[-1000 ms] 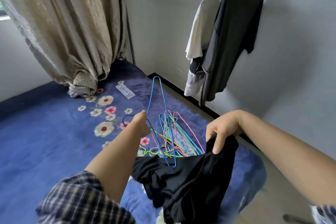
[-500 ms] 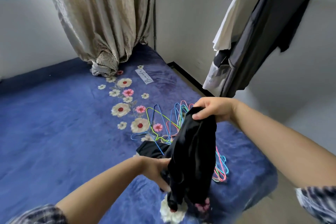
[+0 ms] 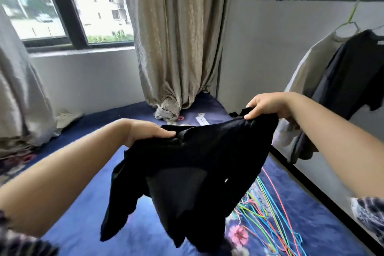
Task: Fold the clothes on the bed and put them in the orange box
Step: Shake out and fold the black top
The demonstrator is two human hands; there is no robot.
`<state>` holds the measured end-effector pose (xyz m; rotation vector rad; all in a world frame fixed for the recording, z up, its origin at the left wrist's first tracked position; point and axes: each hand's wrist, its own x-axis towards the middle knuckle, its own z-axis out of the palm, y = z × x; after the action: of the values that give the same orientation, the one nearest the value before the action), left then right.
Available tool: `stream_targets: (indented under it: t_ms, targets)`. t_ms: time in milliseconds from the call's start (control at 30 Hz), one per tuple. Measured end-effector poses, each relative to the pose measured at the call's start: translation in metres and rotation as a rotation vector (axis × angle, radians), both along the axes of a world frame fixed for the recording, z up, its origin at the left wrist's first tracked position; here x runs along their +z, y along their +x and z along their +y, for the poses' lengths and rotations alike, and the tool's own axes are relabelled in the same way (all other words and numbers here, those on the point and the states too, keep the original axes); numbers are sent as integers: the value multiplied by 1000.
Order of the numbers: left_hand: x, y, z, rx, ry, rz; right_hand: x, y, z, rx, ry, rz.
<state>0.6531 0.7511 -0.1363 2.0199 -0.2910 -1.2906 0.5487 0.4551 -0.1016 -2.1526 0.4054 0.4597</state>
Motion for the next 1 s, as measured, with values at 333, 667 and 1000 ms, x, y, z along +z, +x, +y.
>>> stream_targets:
  t_ms: [333, 667, 1000]
  targets:
    - [103, 29, 92, 326, 111, -748, 68, 42, 105, 245, -269, -507]
    - [90, 30, 170, 709, -307, -1059, 80, 72, 163, 336, -723, -680]
    - [127, -15, 183, 192, -64, -906, 85, 67, 146, 187, -781, -821]
